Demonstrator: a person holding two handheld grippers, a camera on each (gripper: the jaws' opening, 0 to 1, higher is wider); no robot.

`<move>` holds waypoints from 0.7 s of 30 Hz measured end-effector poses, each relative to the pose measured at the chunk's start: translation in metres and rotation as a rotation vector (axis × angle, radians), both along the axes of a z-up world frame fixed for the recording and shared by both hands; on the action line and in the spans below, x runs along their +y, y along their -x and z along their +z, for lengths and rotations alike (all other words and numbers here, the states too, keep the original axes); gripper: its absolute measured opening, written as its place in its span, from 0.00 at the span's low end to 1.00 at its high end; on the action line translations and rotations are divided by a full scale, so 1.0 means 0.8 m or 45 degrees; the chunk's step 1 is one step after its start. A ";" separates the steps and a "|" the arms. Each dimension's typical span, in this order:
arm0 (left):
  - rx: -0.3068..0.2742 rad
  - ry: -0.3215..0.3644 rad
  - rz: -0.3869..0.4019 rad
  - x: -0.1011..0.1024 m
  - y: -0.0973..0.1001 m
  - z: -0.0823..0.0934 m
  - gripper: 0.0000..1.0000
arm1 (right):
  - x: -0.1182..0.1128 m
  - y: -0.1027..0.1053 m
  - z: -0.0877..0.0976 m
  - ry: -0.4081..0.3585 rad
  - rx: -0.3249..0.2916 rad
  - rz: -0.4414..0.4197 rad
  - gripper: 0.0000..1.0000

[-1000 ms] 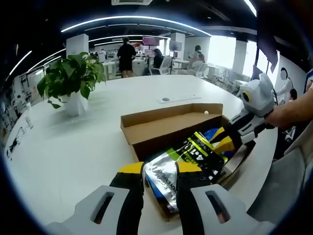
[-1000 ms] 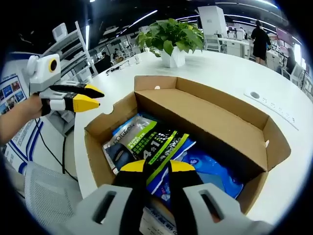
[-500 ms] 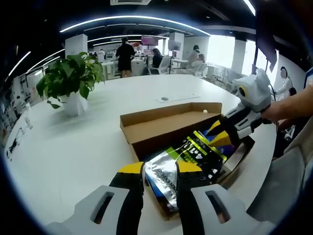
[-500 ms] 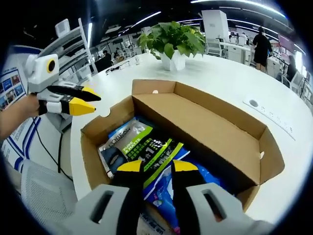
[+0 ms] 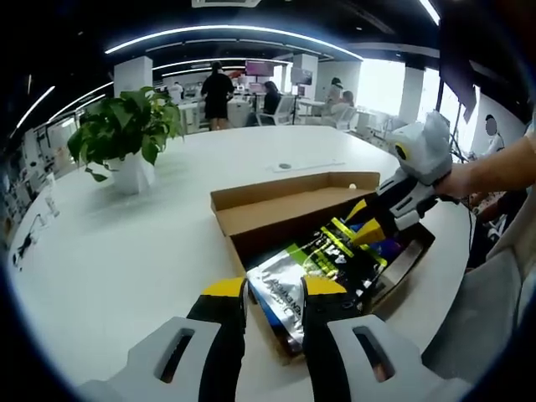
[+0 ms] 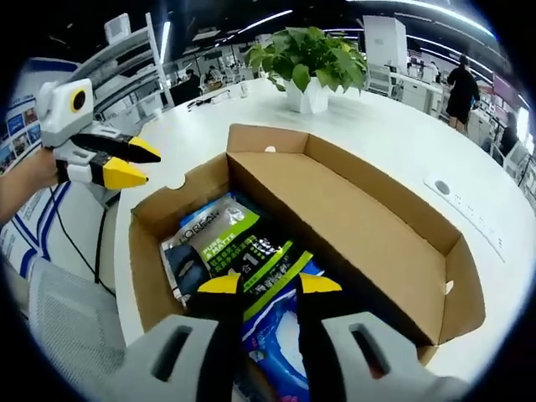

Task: Operate the shoe box by opening the lid, removing the specified soft item, and placing it in the target area until the item is outside and the box remains undamaged.

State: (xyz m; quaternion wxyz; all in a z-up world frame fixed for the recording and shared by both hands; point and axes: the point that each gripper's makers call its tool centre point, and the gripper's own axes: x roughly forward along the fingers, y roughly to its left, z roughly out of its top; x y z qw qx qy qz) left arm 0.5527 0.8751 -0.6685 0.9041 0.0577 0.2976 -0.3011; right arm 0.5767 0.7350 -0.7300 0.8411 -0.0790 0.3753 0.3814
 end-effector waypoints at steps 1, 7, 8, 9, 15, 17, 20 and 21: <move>0.002 0.000 0.000 0.001 0.001 -0.001 0.23 | 0.000 -0.001 -0.002 0.005 0.009 0.002 0.23; 0.001 -0.002 0.002 0.002 0.002 0.000 0.23 | 0.002 -0.001 -0.007 0.023 0.050 0.000 0.22; 0.000 -0.001 0.002 0.002 0.002 0.000 0.23 | 0.001 -0.002 -0.006 0.021 0.060 -0.010 0.22; 0.000 -0.001 0.003 0.002 0.002 0.000 0.23 | 0.003 -0.001 -0.006 0.007 0.081 -0.023 0.23; 0.002 -0.001 -0.003 0.000 0.002 -0.001 0.23 | 0.003 0.001 -0.004 0.018 0.079 0.009 0.23; 0.004 0.001 -0.004 0.000 0.003 -0.001 0.23 | 0.004 0.002 -0.004 0.032 0.068 0.033 0.23; 0.003 0.001 -0.005 0.000 0.003 -0.001 0.23 | 0.005 0.003 -0.002 0.034 0.062 0.048 0.22; 0.003 0.002 -0.004 0.000 0.004 -0.001 0.23 | 0.005 0.003 -0.002 0.040 0.051 0.058 0.22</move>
